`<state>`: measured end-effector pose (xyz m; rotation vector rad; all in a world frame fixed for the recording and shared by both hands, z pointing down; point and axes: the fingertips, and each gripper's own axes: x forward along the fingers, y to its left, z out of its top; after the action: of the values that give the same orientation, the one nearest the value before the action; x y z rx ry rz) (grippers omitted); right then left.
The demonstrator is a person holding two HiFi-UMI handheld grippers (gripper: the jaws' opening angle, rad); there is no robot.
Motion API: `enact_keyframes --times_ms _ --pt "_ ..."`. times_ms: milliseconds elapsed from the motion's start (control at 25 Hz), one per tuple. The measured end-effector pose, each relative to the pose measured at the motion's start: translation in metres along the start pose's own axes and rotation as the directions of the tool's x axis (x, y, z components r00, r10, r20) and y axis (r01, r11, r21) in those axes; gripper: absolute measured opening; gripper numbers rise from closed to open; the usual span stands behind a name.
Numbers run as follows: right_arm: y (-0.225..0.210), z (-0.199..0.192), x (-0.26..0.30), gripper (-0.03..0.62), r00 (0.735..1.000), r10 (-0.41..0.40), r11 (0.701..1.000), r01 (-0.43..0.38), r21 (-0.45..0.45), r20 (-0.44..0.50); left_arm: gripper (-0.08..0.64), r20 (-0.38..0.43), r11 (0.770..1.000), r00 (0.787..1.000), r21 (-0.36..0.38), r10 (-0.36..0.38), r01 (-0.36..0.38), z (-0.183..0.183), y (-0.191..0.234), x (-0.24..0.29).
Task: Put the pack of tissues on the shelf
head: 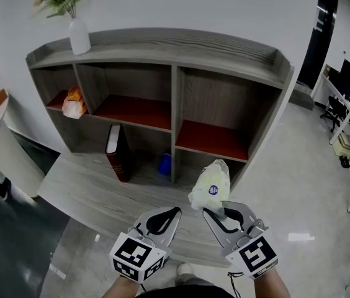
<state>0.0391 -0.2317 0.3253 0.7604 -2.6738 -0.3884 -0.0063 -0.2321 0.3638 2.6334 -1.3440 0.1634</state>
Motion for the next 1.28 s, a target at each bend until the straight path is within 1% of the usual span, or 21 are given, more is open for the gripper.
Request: enact_keyframes --times_ms 560,960,1280 --pt "-0.038 0.023 0.023 0.043 0.999 0.020 0.996 -0.018 -0.085 0.030 -0.010 0.033 0.999 0.999 0.020 0.033 -0.034 0.023 0.019 0.016" --pt "-0.065 0.034 0.048 0.043 0.999 0.035 0.988 -0.029 -0.149 0.041 -0.011 0.042 0.997 0.996 0.013 0.082 -0.083 0.029 0.041 0.022" --pt "-0.085 0.034 0.072 0.043 0.999 0.043 0.985 -0.037 -0.169 0.031 -0.009 0.043 0.993 0.992 -0.002 0.115 -0.115 0.031 0.058 0.026"
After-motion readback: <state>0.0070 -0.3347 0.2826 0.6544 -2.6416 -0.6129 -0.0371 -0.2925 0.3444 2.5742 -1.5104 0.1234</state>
